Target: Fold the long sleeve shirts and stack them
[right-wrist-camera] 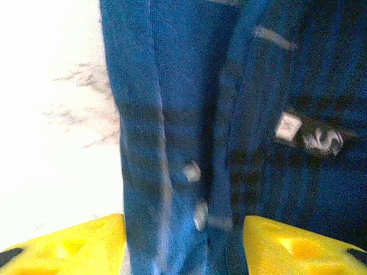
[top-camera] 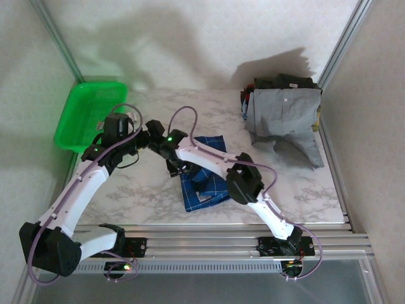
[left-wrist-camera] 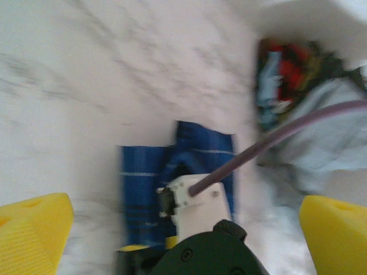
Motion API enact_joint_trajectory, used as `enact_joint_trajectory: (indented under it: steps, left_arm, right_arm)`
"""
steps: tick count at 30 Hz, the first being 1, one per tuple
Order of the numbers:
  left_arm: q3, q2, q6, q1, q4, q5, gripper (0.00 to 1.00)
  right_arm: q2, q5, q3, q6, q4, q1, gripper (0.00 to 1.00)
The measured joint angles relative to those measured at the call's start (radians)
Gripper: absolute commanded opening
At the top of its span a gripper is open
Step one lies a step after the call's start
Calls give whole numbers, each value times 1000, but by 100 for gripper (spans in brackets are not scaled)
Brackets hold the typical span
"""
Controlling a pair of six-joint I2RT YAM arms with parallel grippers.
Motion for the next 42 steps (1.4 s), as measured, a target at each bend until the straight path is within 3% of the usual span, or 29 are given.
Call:
enact_joint_trajectory:
  steps: [7,9,12,16,21,28,31,35,39,42]
  left_arm:
    - [-113,-79,-72,-29,123,68,100]
    - [-208,-75,-92,-64,100,59,100]
    - [-323,-5,-141,-188,69,43,100]
    - [-402,19,-230,-292,77,42,100]
    - [-424,53,-336,-383,180,38,100]
    - [-451,214,-428,-429,358,38,99]
    - [-410,302,-415,-428,336,34,85]
    - [-280,435,-305,-421,255,24,51]
    - [-229,484,-172,-374,175,65,39]
    - [-168,533,-56,-326,124,89,38]
  right_arm:
    - [-254,-145,-277,-18,62,-70,66]
    - [-389,-141,-364,-25,80,-175,66]
    - [-614,-89,-502,-33,106,-360,65]
    - [-806,-26,-731,-36,104,-477,65]
    - [-901,-114,-1099,-24,217,-579,65]
    - [-869,-268,-1267,20,436,-601,62]
    - [-834,-330,-1294,53,534,-598,55]
    - [-781,-383,-1301,106,634,-563,28]
    - [-714,-418,-1310,167,720,-485,17]
    - [-696,-414,-1295,237,745,-412,14]
